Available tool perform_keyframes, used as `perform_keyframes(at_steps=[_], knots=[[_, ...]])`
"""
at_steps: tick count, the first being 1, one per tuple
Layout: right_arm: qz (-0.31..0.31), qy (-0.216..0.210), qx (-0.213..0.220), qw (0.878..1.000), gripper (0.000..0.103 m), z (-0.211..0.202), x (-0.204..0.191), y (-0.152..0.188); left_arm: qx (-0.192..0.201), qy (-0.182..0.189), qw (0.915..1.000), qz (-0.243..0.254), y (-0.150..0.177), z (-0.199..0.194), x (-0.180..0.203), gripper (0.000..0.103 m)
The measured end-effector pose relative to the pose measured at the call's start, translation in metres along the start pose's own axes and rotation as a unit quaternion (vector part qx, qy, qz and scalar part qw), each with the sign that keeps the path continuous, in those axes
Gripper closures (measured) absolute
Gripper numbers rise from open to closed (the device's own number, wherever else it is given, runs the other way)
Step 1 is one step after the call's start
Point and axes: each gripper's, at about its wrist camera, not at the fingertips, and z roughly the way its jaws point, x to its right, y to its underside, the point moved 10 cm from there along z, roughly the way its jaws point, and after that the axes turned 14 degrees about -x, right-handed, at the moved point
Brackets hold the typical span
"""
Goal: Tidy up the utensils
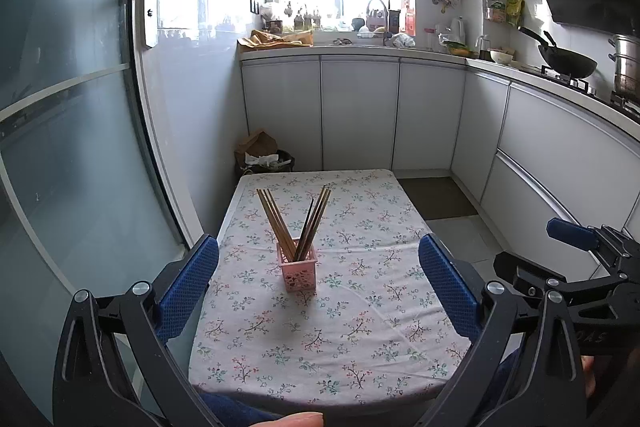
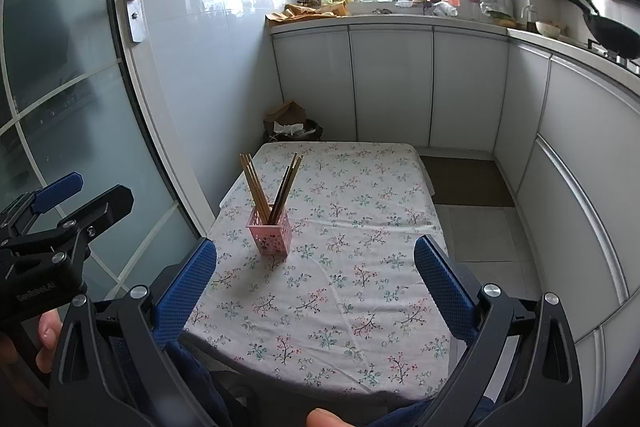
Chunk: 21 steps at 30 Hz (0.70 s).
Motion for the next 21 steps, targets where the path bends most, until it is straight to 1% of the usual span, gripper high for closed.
perform_keyframes(at_steps=[21], knots=[[0.000,0.003,0.000,1.000,0.007,0.0036,0.0012,0.0002,-0.005,0.007,0.9999,0.006,0.0021,0.0055,0.0002,0.007]])
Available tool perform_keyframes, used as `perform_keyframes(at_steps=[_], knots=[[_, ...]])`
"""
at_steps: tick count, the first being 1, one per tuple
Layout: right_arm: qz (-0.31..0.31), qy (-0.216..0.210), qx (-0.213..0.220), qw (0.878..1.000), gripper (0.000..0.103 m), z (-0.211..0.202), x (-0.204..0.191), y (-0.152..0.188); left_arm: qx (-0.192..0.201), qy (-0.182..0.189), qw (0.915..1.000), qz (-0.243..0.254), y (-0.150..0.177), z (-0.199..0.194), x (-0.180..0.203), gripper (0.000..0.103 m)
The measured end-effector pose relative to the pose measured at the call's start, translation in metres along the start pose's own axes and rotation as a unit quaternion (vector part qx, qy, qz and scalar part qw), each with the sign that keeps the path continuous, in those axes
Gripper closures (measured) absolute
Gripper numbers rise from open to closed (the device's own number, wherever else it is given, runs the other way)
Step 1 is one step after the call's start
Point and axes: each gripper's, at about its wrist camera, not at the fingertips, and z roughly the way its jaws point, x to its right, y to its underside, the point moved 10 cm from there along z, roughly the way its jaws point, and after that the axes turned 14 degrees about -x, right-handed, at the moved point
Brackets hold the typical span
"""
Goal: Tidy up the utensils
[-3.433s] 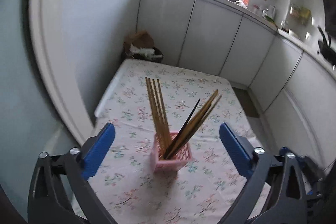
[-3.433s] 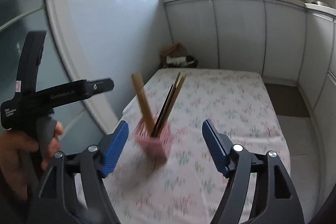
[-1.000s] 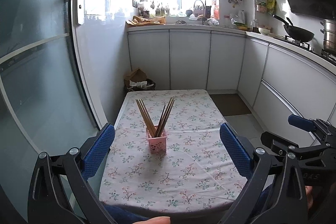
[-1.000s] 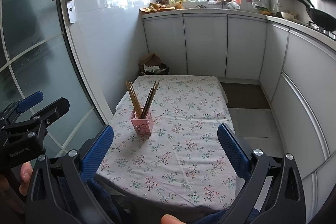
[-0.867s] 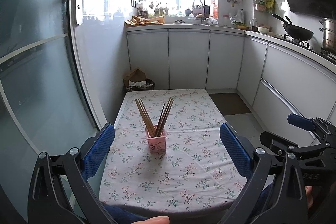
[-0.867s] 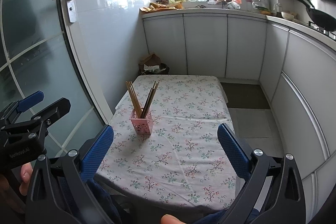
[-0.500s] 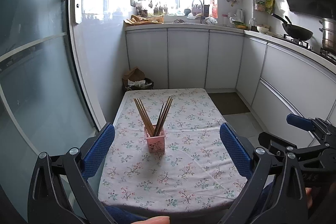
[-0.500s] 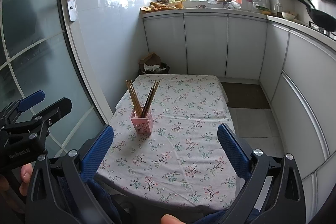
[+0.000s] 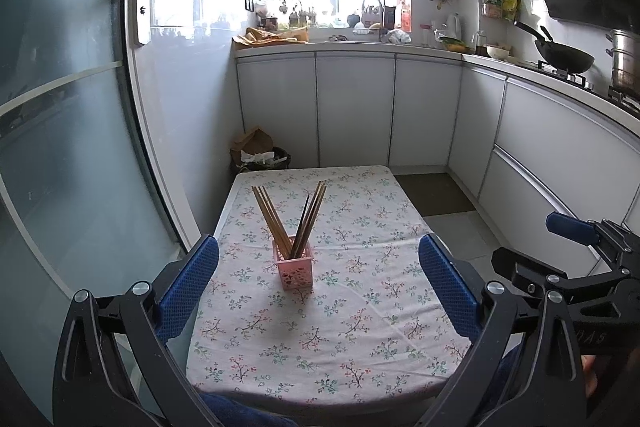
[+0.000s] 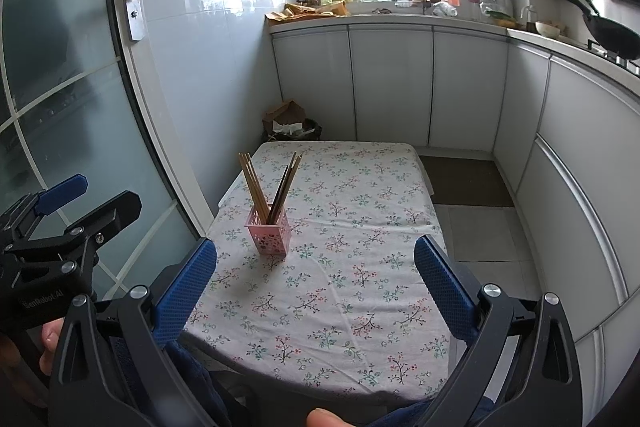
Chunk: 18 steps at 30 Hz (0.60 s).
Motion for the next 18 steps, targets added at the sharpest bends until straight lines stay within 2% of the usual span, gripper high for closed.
perform_keyframes(at_steps=[18], knots=[[0.002,-0.001,0.000,1.000,0.007,0.0010,0.0020,0.0016,-0.007,0.004,1.0000,-0.001,0.0011,0.0030,-0.0015,0.007]])
